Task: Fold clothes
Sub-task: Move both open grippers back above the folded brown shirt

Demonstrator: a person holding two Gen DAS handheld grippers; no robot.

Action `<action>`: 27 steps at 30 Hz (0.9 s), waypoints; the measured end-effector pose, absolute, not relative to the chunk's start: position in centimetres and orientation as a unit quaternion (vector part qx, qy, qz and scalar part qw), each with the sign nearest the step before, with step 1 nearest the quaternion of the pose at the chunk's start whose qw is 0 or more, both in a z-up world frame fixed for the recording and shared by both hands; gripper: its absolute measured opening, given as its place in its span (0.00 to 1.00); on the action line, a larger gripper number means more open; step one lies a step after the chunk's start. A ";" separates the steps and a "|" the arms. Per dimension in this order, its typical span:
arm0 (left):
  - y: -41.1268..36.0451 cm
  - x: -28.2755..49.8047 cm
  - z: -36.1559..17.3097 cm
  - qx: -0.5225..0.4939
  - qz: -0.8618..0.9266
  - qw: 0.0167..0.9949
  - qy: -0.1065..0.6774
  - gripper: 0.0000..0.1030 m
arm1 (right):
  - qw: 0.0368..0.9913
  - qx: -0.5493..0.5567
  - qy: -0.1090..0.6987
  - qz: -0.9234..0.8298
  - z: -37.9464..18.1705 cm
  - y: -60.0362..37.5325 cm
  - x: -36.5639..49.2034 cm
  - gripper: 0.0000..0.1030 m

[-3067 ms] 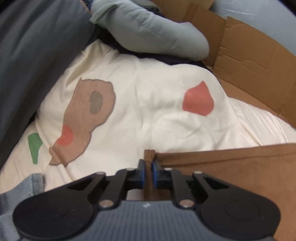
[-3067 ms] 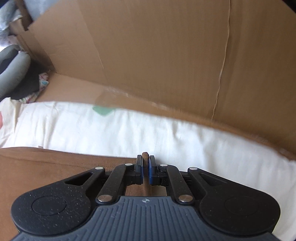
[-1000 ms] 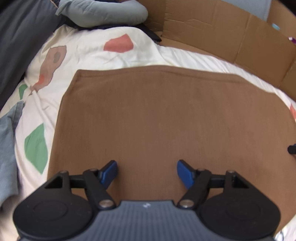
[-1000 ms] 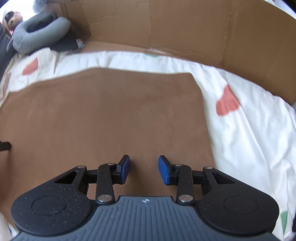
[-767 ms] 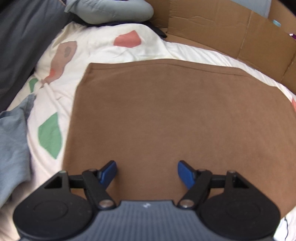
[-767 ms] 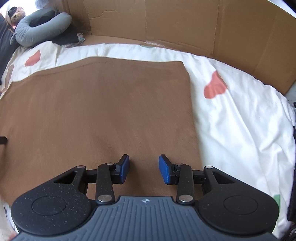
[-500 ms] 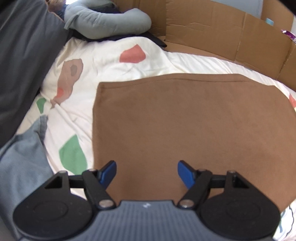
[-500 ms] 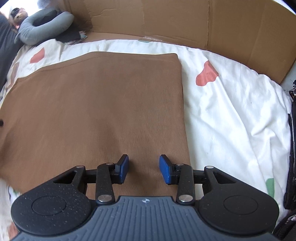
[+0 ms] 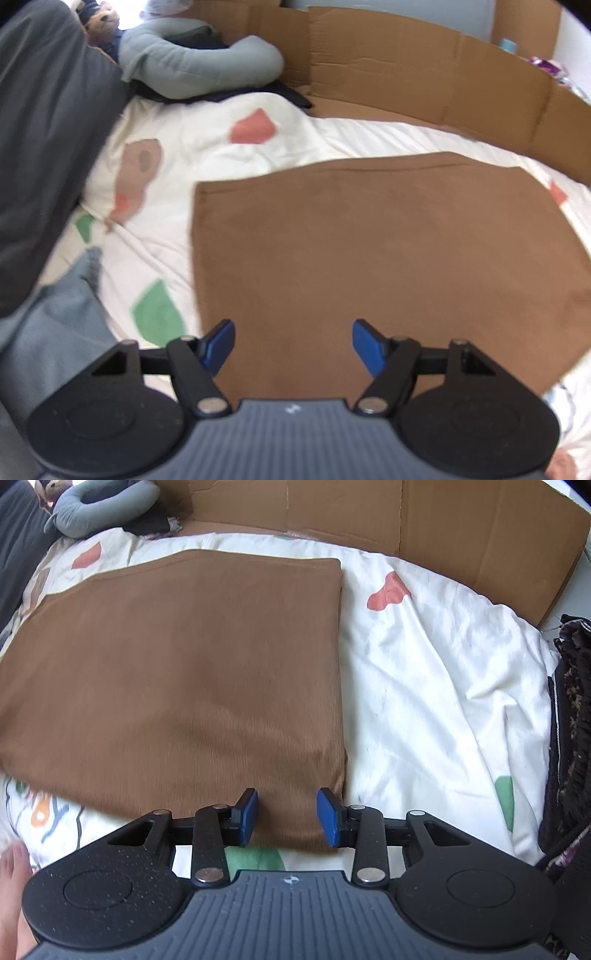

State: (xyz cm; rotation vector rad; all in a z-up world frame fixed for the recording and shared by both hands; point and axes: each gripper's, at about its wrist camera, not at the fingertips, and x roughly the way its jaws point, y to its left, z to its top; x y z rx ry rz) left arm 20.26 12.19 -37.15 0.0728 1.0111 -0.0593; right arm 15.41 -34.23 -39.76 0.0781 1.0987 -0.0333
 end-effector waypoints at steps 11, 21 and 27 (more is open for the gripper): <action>3.7 16.2 -39.9 -0.020 -0.117 0.865 0.488 0.27 | 0.872 0.059 0.485 -0.034 -37.3 -34.3 12.8 0.22; 0.5 15.9 -42.8 -0.035 -0.122 0.858 0.498 0.25 | 0.867 0.047 0.496 -0.011 -38.5 -32.6 14.6 0.22; 1.0 14.4 -44.0 -0.020 -0.109 0.857 0.504 0.26 | 0.855 0.047 0.514 -0.041 -39.8 -33.6 14.4 0.22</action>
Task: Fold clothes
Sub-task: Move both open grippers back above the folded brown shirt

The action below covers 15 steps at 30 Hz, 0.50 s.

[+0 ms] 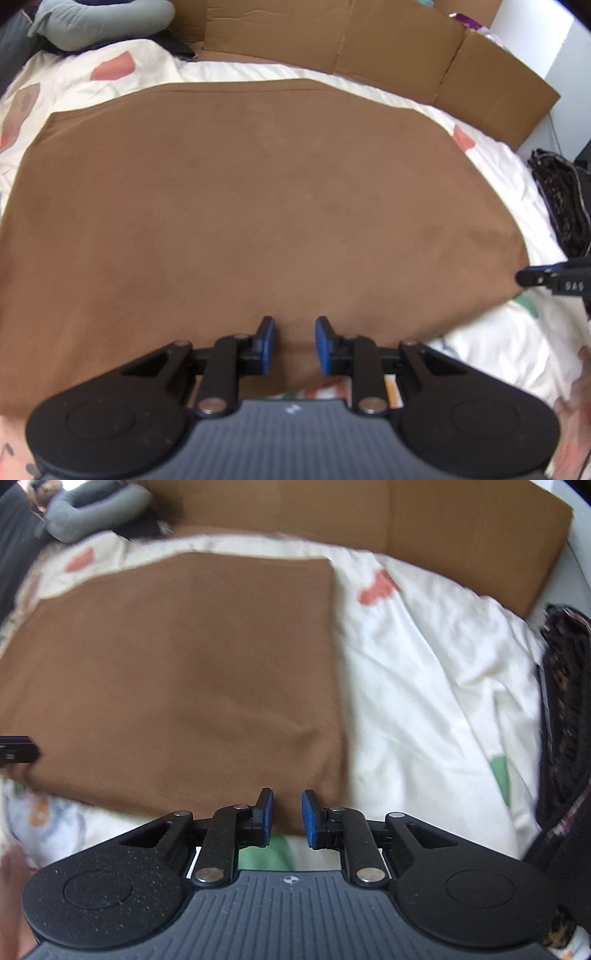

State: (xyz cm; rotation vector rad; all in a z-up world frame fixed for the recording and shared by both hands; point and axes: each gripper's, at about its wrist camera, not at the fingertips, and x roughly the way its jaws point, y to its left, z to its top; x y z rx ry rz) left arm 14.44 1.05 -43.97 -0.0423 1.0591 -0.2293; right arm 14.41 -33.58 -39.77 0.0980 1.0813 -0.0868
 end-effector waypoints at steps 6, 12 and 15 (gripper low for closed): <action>3.2 12.8 -43.7 -0.007 -0.080 0.856 0.510 0.26 | 0.857 0.056 0.509 -0.051 -39.1 -33.9 13.8 0.22; 5.7 11.1 -43.7 -0.008 -0.051 0.856 0.514 0.27 | 0.871 0.066 0.487 -0.016 -37.4 -32.2 14.6 0.23; 6.9 10.5 -43.7 -0.017 -0.031 0.856 0.516 0.27 | 0.872 0.065 0.486 0.011 -37.1 -30.8 15.5 0.24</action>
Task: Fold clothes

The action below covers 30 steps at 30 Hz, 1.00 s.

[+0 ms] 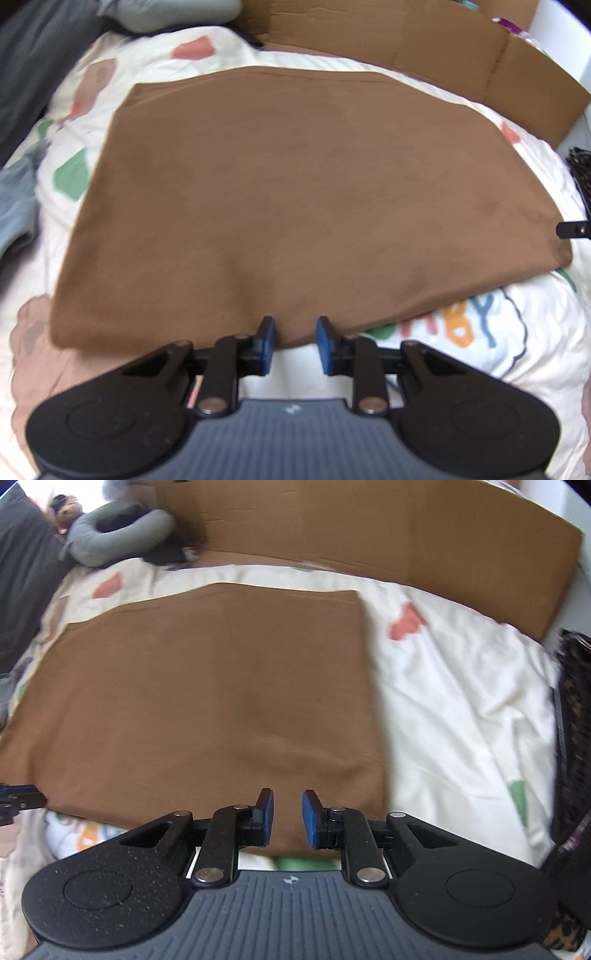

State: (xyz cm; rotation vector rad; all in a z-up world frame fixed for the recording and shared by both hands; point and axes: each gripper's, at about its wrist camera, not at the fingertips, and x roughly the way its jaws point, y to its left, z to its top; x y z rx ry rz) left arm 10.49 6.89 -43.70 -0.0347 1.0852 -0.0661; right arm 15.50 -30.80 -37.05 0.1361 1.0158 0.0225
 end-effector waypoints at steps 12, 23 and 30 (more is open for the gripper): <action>7.4 10.2 -42.3 -0.025 -0.025 0.868 0.496 0.26 | 0.873 0.033 0.471 0.124 -37.4 -22.2 18.3 0.38; 1.2 13.1 -43.1 -0.017 -0.108 0.872 0.477 0.35 | 0.858 0.001 0.489 0.160 -38.9 -19.3 18.2 0.41; -0.7 13.1 -43.3 -0.020 -0.118 0.867 0.484 0.34 | 0.848 -0.017 0.501 0.170 -39.9 -18.5 17.6 0.49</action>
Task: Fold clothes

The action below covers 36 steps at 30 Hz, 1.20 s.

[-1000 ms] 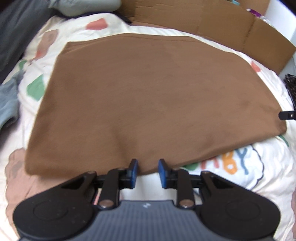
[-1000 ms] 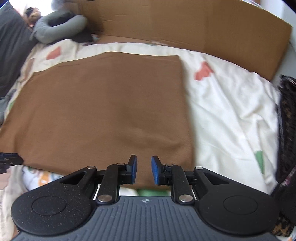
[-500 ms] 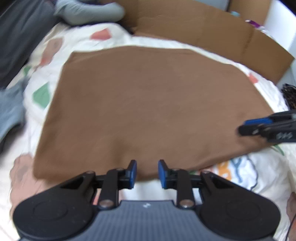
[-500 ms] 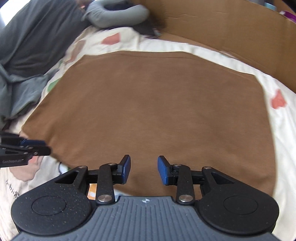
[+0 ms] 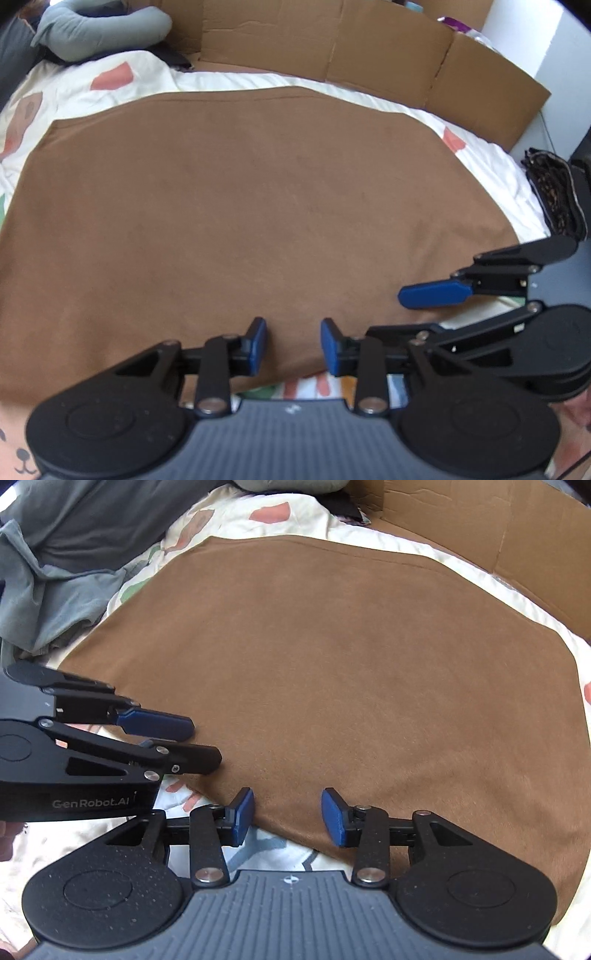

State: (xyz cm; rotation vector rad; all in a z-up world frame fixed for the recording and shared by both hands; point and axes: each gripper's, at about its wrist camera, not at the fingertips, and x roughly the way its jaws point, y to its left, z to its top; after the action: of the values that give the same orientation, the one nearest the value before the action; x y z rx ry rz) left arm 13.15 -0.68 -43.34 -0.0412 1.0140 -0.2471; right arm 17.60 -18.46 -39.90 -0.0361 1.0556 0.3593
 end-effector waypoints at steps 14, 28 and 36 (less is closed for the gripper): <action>0.7 12.8 -43.3 -0.036 -0.107 0.867 0.486 0.43 | 0.855 0.029 0.506 0.109 -39.9 -23.5 16.2 0.49; 9.4 12.3 -42.9 -0.047 0.014 0.873 0.485 0.46 | 0.871 0.068 0.487 0.012 -39.2 -30.9 15.6 0.49; 13.1 11.0 -43.1 -0.037 0.046 0.871 0.488 0.46 | 0.867 0.083 0.490 -0.032 -40.1 -35.2 14.4 0.48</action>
State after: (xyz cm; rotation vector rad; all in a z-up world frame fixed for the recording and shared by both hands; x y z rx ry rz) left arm 11.02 13.10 -43.14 -0.0776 1.0211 0.0953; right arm 14.42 -35.16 -40.09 0.1729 1.0260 -0.0661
